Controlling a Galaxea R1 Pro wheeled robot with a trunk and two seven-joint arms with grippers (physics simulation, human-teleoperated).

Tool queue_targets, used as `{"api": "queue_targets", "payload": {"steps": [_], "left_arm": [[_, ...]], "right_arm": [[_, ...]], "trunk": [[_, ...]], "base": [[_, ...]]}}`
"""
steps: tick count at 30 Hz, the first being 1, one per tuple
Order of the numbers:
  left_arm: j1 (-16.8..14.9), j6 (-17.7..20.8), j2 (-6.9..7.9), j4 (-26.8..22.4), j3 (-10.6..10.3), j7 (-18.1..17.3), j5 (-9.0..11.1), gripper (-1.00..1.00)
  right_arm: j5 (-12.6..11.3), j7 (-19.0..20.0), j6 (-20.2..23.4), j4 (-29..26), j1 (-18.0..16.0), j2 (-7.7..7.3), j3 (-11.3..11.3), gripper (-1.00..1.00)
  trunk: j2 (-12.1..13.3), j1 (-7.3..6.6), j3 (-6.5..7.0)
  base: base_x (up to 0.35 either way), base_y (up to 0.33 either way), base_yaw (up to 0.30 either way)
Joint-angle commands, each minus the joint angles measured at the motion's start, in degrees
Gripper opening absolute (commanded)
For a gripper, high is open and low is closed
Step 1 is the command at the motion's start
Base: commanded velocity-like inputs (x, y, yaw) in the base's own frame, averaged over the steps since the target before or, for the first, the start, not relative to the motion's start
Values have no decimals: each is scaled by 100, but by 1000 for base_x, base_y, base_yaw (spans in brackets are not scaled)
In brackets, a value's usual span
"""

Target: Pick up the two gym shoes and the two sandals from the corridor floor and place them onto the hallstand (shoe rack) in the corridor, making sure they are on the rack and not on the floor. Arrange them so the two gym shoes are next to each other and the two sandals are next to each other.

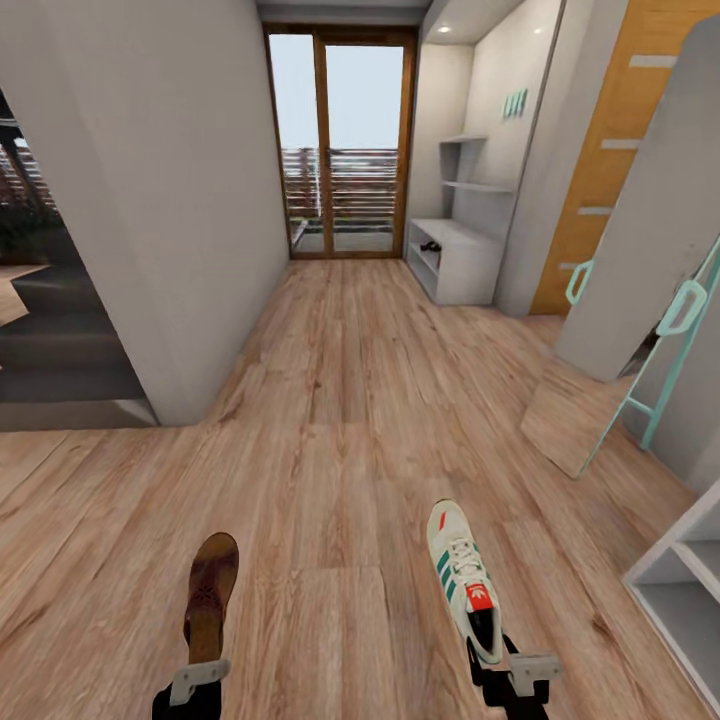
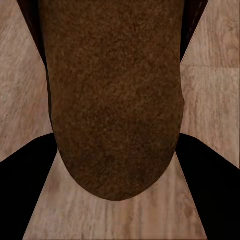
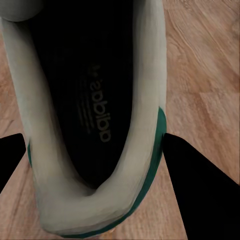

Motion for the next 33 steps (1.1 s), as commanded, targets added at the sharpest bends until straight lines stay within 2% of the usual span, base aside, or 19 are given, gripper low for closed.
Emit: {"api": "queue_targets", "payload": {"steps": [1, 33], "left_arm": [[-4, -15, -4, -2, 49, -44, -24, -100], [66, -26, 4, -2, 58, -36, -24, -100]], "right_arm": [[57, 4, -11, 0, -4, -2, -48, -100], [58, 8, -25, -31, -4, -17, -42, -100]], "trunk": [[-2, 2, -5], [-2, 2, -5]], "base": [[339, 0, 0], [339, 0, 0]]}}
